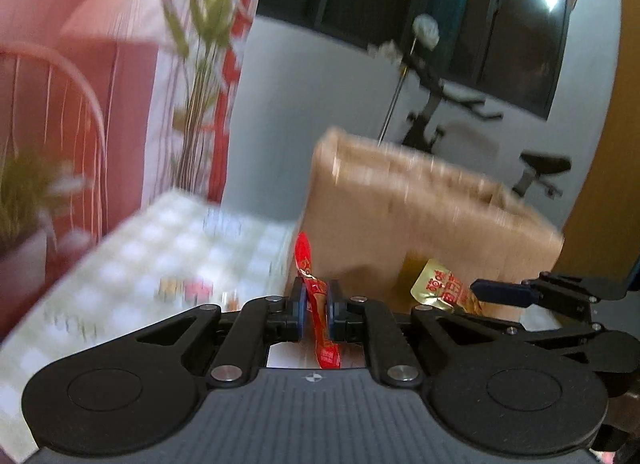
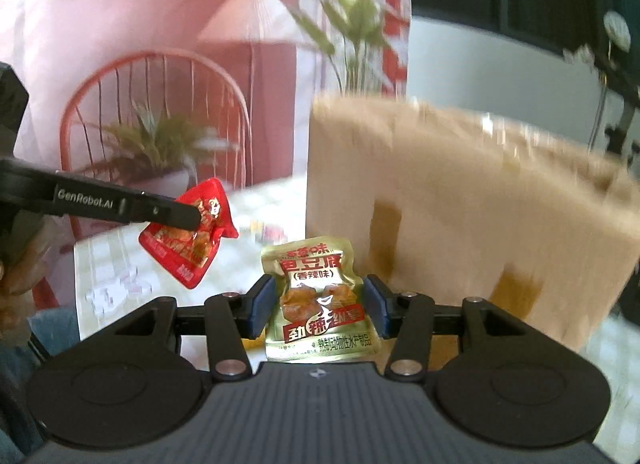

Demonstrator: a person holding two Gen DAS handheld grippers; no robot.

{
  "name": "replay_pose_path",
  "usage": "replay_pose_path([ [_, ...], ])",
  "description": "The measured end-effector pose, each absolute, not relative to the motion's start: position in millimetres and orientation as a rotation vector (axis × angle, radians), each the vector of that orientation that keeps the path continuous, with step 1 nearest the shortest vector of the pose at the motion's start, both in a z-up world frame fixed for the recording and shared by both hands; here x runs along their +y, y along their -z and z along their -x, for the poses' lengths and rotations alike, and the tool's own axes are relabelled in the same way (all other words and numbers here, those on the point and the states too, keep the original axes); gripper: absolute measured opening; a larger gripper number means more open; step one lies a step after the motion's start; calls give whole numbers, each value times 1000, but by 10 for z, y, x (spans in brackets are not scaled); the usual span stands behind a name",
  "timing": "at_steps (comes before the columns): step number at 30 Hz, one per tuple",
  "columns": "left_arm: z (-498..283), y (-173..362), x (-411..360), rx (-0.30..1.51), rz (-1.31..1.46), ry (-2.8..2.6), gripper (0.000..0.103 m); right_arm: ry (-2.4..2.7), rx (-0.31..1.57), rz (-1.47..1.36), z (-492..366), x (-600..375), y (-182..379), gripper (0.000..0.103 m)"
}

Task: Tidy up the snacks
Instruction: 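Lift both held packets up over the paper bag, then open both grippers to drop the packets into the paper bag, then withdraw both open tools up from the paper bag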

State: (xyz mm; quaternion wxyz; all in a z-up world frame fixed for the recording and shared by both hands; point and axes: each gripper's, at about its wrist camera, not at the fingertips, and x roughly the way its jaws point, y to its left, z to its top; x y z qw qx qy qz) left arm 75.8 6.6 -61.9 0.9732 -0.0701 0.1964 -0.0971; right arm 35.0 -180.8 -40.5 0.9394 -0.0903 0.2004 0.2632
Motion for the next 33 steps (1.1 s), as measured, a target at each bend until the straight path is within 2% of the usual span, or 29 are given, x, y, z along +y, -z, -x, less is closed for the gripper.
replay_pose_path([
  [9, -1202, -53, -210, 280, 161, 265, 11, -477, 283, 165, -719, -2002, -370, 51],
  [14, -1633, -206, -561, 285, 143, 326, 11, -389, 318, 171, -1123, -2222, -537, 51],
  [24, -2455, -117, -1087, 382, 77, 377, 12, -275, 488, 126, -1841, -2645, -548, 54],
  [25, -2505, -103, -1106, 388, 74, 373, 17, -263, 505, 113, -1885, -2680, -543, 55],
  [26, -2544, -89, -1113, 399, 70, 370, 29, -251, 513, 103, -1904, -2715, -547, 56],
  [28, -2569, -60, -1086, 413, 76, 358, 47, -239, 519, 75, -1925, -2776, -548, 56],
  [33, -2499, -51, -901, 438, 65, 321, 48, -232, 523, 32, -1839, -2859, -558, 58],
])
